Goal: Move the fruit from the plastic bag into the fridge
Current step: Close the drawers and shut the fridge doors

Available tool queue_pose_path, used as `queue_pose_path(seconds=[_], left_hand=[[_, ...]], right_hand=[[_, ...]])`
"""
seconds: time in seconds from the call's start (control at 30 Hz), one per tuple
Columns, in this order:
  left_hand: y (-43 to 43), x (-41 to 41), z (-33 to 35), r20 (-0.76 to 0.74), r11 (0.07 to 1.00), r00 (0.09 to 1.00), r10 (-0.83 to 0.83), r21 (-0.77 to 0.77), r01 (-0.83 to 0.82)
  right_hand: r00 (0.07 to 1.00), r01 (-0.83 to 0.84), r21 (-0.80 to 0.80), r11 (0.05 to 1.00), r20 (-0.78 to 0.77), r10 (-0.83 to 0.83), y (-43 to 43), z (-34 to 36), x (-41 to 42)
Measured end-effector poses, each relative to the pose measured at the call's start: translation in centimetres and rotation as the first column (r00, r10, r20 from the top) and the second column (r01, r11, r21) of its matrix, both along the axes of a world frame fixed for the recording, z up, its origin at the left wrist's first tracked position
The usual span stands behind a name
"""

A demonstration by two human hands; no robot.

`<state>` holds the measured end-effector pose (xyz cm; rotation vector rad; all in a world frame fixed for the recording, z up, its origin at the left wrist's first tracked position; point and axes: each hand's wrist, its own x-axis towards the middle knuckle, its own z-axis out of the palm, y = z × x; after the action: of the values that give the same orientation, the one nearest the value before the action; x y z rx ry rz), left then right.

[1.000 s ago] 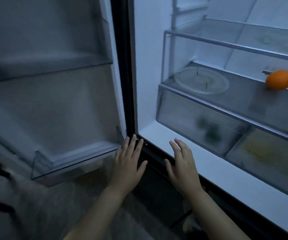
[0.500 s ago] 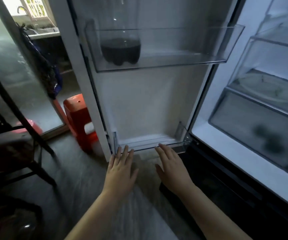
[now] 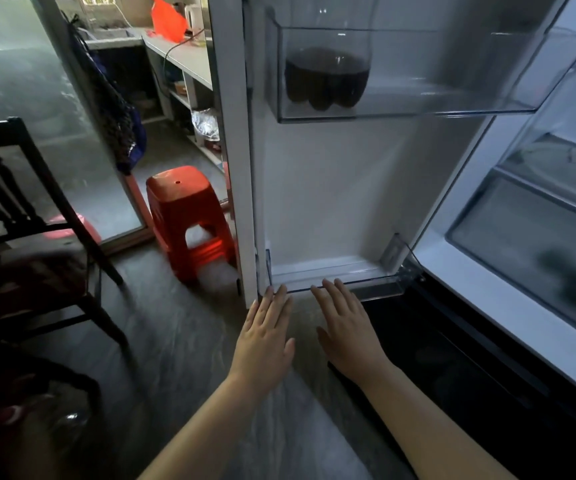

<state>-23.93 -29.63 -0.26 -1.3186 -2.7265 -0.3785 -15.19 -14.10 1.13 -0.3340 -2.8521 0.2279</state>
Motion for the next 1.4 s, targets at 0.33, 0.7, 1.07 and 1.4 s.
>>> queue_pose_path(seconds=[0.33,0.7,1.07,1.4], left_hand=[[0.1,5.7,-0.4,-0.021,0.995,0.996,-0.090,0.048,0.091],[2.7,16.4,0.7,-0.039,0.978,0.978,-0.204,-0.050,0.202],[9.4,26.2,2.2,-0.183,0.954,0.956,-0.229,-0.239,0.183],[10.8,27.9,3.3,-0.113,0.951,0.956,-0.269,-0.187,0.246]], right_hand=[[0.997,0.044,-0.093,0.995,-0.059,-0.049,0.6,-1.1,4.7],[0.985,0.097,-0.195,0.976,-0.123,-0.123,3.8,-0.9,13.7],[0.992,0.124,-0.148,0.981,-0.017,-0.128,11.0,0.8,21.6],[0.984,0.084,-0.094,0.992,0.162,-0.068,12.9,2.6,23.3]])
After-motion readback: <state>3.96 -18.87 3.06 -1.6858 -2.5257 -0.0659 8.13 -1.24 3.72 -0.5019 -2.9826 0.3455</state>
